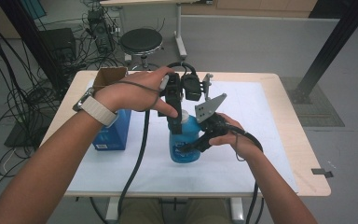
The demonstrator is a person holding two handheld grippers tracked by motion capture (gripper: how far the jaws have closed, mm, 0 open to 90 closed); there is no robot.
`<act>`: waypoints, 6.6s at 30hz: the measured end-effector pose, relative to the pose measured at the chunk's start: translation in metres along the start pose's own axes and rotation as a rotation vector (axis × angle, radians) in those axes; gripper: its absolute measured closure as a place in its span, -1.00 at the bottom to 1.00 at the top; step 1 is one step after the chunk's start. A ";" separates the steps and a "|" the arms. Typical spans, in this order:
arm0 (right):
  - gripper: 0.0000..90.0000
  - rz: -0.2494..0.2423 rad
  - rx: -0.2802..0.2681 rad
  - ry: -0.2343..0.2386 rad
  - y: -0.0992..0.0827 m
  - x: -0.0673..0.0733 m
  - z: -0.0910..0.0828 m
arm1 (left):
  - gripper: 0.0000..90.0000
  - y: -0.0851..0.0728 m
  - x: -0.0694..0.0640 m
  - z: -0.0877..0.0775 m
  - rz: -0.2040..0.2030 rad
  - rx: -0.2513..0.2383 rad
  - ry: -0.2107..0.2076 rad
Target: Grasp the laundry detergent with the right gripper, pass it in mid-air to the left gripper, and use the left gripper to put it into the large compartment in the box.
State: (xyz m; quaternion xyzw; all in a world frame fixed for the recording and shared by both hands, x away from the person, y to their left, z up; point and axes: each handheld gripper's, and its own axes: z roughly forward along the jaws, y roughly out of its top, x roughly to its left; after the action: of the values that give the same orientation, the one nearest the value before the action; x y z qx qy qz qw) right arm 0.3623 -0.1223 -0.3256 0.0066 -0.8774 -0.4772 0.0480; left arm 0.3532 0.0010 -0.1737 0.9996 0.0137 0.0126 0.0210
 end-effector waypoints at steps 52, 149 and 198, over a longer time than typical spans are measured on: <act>-0.05 0.013 0.015 0.001 0.001 -0.002 0.003 | -0.80 -0.006 0.002 0.004 -0.006 -0.013 -0.009; -0.05 0.005 0.009 0.006 0.012 0.000 -0.003 | -0.69 0.005 0.003 0.033 0.020 -0.022 -0.025; -0.05 0.039 0.009 0.048 0.012 0.003 -0.002 | -0.17 0.004 0.002 0.041 0.045 -0.025 -0.049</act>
State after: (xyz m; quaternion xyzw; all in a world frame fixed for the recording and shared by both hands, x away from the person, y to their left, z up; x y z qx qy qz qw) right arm 0.3598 -0.1175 -0.3143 0.0010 -0.8782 -0.4718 0.0783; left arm 0.3560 -0.0051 -0.2142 0.9993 -0.0092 -0.0113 0.0334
